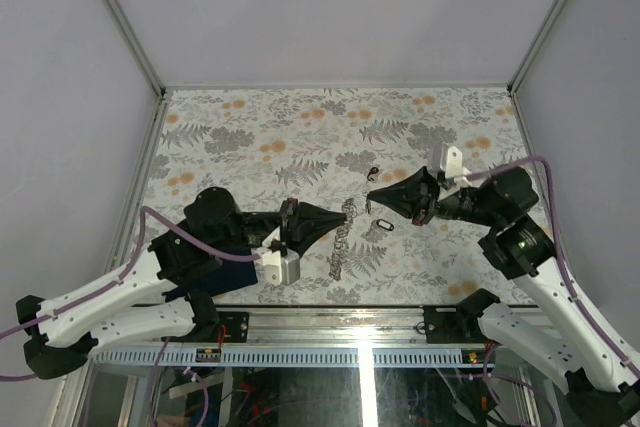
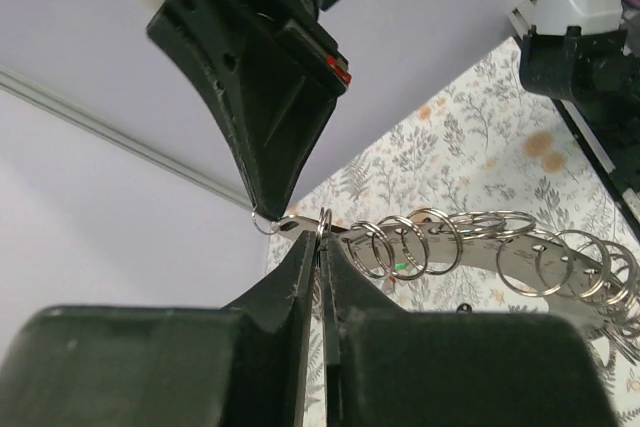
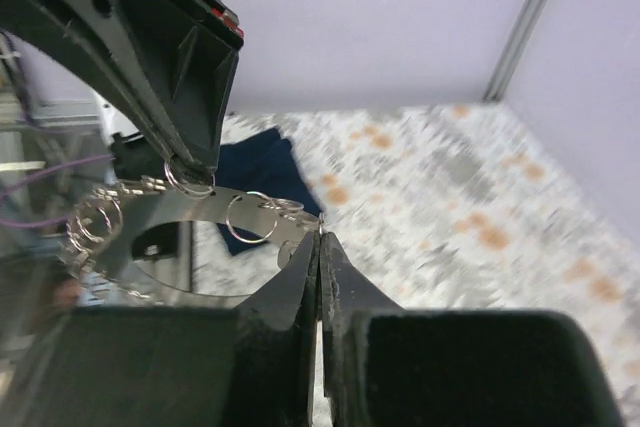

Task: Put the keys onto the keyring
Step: Pick up the key from the center of the board, then insert the key onto the keyring.

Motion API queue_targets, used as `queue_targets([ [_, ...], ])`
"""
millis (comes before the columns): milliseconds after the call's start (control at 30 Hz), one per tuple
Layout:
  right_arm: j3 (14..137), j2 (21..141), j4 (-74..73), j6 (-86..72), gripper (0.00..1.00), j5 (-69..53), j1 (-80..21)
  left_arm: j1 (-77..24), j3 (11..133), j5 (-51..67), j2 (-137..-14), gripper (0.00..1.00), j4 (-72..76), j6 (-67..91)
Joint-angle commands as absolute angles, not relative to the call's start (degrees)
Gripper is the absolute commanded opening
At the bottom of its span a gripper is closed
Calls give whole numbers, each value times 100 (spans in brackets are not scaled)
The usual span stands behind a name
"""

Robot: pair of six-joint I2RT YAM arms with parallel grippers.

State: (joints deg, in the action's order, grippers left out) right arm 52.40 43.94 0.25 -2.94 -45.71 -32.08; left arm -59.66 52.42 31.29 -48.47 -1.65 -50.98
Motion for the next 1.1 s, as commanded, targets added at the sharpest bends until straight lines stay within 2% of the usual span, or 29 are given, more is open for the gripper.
queue_targets([
  [0,5010,4188,1624,1106,0,-4654,-3318,-5949,5172,3256,-4651,0,841,-4893],
  [300,5218,4037,1465,3452,0,-4507,-3586,-5770,4840,3466,-4451,0,2029,-4211],
  [533,5605,4065,526,5072,0,-4272,-4117,-5229,4621,3984,-4330,0,3014,-3330],
  [1067,6640,4731,-341,6234,0,-3905,-4823,-4587,3874,4272,-4588,0,6024,-1020],
])
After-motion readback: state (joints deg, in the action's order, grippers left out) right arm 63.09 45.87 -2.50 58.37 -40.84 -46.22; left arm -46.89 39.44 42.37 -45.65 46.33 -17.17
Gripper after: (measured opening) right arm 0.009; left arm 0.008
